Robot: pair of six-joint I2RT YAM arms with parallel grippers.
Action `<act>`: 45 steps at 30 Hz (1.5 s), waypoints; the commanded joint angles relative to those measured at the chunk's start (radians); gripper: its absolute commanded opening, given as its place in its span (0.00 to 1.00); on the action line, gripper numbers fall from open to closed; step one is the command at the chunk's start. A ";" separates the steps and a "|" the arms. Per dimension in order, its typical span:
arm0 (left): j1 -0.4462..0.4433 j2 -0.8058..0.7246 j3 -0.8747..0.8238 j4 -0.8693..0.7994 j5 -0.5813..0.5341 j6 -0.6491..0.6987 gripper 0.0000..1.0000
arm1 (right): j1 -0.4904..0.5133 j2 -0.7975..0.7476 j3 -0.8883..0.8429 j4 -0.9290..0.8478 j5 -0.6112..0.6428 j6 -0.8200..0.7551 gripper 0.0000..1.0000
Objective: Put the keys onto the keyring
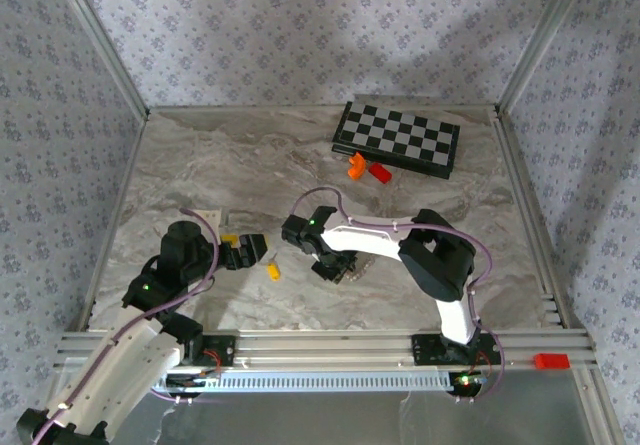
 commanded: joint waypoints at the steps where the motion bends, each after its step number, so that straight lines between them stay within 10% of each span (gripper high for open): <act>1: 0.005 -0.013 0.014 -0.008 0.017 0.018 1.00 | 0.007 0.024 0.029 -0.043 0.024 -0.001 0.31; 45: 0.016 -0.038 0.028 -0.031 0.007 0.026 1.00 | 0.015 0.072 0.053 -0.083 0.088 -0.026 0.16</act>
